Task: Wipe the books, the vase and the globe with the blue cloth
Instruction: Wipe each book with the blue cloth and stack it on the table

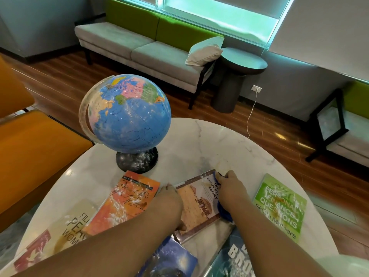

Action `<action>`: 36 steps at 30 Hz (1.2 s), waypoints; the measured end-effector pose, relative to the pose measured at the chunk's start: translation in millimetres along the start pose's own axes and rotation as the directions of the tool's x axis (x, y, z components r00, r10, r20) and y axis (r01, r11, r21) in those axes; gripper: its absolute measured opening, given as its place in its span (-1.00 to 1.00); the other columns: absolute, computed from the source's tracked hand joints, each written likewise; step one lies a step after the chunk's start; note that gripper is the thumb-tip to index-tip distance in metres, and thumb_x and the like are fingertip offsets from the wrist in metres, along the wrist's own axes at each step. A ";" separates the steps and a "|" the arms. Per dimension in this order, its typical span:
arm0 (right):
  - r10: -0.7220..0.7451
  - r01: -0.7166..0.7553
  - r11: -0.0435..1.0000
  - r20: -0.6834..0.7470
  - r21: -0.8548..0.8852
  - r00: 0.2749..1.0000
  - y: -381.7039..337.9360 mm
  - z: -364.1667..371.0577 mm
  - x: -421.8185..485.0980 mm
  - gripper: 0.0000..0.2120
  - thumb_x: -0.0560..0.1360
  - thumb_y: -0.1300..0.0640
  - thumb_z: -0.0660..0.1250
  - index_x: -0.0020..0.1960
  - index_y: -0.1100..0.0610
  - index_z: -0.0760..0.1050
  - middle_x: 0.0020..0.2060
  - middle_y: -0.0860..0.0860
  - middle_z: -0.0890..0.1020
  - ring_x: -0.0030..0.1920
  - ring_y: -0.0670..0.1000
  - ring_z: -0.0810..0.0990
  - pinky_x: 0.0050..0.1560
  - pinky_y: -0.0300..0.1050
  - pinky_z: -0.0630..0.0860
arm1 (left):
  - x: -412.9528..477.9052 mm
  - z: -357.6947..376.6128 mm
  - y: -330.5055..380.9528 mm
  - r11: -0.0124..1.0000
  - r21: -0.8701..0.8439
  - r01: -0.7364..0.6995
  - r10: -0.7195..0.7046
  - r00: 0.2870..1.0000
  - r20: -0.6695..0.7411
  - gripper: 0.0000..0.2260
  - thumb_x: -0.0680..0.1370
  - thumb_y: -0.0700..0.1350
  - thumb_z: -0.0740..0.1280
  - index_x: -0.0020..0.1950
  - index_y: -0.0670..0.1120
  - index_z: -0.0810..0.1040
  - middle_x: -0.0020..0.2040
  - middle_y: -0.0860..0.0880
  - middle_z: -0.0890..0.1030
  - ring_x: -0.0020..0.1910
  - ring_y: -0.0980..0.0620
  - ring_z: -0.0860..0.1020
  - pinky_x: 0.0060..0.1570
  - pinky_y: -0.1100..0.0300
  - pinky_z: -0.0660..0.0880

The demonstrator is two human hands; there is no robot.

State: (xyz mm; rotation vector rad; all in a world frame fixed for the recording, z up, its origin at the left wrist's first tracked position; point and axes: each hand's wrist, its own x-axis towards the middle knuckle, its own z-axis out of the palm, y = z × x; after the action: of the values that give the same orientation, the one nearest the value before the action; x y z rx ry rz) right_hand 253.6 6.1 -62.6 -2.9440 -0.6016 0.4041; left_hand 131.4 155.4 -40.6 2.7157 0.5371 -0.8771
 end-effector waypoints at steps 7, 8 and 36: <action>-0.010 0.009 0.999 0.023 0.042 1.000 11.9 -3.5 7.9 -0.66 0.62 0.06 0.12 0.38 -0.02 0.36 0.04 -0.01 0.38 -0.06 0.00 0.47 -0.04 -0.18 0.44 | -4.1 -1.8 -1.8 0.993 0.088 -0.077 0.082 0.996 -0.045 0.04 0.38 0.18 0.48 0.54 -0.28 -0.08 0.53 -0.21 0.11 0.48 -0.14 0.18 0.44 0.06 0.21; 0.001 -0.001 1.000 0.024 0.018 1.000 8.5 -4.8 9.3 -0.64 0.62 0.07 0.11 0.41 -0.02 0.32 0.06 0.01 0.37 -0.04 0.02 0.48 -0.04 -0.17 0.45 | -4.9 -3.1 -1.5 0.991 0.101 -0.082 0.087 0.995 -0.042 0.02 0.40 0.18 0.47 0.54 -0.28 -0.08 0.53 -0.21 0.08 0.49 -0.14 0.16 0.44 0.06 0.20; -0.125 0.117 0.981 0.037 0.157 0.992 2.9 -2.8 8.3 -0.69 0.62 -0.02 0.14 0.33 -0.06 0.46 -0.07 -0.13 0.37 -0.14 -0.14 0.40 -0.14 -0.34 0.33 | -7.9 -4.4 -2.9 0.993 0.086 -0.086 0.089 0.995 -0.033 0.06 0.41 0.18 0.45 0.53 -0.30 -0.18 0.56 -0.24 -0.06 0.54 -0.17 0.03 0.48 0.05 0.09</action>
State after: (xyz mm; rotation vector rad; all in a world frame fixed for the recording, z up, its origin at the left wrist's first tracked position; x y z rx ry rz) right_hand 262.8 6.6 -62.2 -2.7410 -0.7163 0.4843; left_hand 126.5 157.4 -32.7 2.8128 0.3927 -0.8478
